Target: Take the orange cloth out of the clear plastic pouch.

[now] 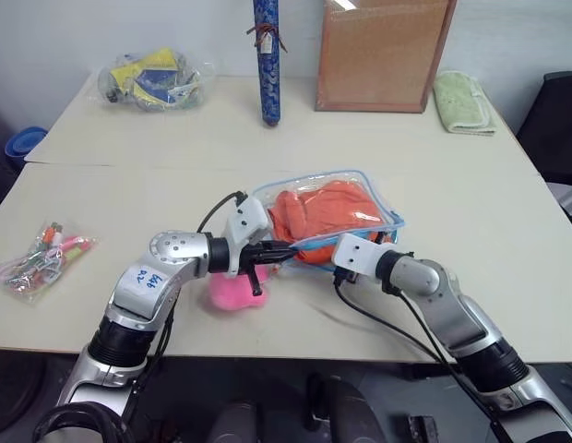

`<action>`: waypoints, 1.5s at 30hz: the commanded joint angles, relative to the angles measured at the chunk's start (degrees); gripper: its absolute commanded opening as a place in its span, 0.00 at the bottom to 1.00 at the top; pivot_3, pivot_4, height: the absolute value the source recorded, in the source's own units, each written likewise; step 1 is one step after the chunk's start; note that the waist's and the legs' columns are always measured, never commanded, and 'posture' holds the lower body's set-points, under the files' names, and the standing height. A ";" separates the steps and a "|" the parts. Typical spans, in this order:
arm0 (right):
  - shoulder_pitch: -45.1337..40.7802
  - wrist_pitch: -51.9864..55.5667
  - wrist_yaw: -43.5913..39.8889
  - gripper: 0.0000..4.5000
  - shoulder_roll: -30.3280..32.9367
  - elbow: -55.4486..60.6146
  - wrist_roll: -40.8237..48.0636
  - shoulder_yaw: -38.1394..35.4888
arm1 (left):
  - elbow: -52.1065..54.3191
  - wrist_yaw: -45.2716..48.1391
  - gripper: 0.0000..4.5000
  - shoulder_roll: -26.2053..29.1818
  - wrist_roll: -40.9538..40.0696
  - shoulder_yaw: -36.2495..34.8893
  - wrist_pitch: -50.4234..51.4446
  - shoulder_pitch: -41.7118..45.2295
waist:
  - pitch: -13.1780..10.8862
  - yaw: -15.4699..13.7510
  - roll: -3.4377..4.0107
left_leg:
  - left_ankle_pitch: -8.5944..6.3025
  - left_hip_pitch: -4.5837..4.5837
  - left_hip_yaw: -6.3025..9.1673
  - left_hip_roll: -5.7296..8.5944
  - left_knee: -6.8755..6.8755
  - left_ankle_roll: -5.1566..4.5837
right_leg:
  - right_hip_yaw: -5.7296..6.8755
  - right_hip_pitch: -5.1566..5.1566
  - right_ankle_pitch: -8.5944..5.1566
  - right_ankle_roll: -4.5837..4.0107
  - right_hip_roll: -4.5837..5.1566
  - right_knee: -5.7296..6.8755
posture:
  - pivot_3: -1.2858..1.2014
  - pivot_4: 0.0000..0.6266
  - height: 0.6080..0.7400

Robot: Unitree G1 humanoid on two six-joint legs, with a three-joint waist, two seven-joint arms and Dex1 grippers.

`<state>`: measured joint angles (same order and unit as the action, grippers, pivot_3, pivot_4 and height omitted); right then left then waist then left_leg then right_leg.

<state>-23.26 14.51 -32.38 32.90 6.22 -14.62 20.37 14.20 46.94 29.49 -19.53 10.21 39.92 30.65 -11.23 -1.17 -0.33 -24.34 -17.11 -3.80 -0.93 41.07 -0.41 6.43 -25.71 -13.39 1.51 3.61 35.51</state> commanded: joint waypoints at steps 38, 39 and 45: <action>30.25 -22.92 -13.27 0.00 27.65 -14.79 14.19 -36.76 | -4.57 5.99 0.00 3.95 6.13 0.42 -13.11 1.74 | -0.07 -0.45 0.05 | -0.08 -0.05 0.03 -0.01 -0.12 -0.09 | 0.21 0.08 0.03 0.06 0.10 -0.53 | 0.52 0.24 1.00; 29.42 -21.52 -12.25 0.00 26.70 -15.85 14.90 -37.44 | -3.73 6.74 0.00 4.05 6.16 0.79 -13.34 1.39 | -0.07 -0.34 0.05 | -0.08 -0.07 0.03 -0.02 -0.12 -0.09 | 0.22 0.08 0.03 0.06 0.09 -0.54 | 0.52 0.24 1.00; 28.26 -4.99 -7.51 0.00 18.07 -9.53 23.40 -42.88 | -3.24 8.87 0.00 6.28 10.94 4.48 -18.76 -0.33 | -0.09 -0.07 0.21 | -0.06 -0.07 -0.12 -0.07 -0.23 -0.01 | 0.08 0.11 0.00 0.01 0.01 -0.40 | 0.52 0.24 1.00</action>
<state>5.15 4.19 -41.41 52.42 -8.23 4.76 -19.54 9.83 55.28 35.08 -10.11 14.30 23.86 30.60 -11.32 -1.24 -0.12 -24.41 -17.17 -3.93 -1.03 40.84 -0.40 6.48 -25.60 -13.40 1.52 3.61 35.13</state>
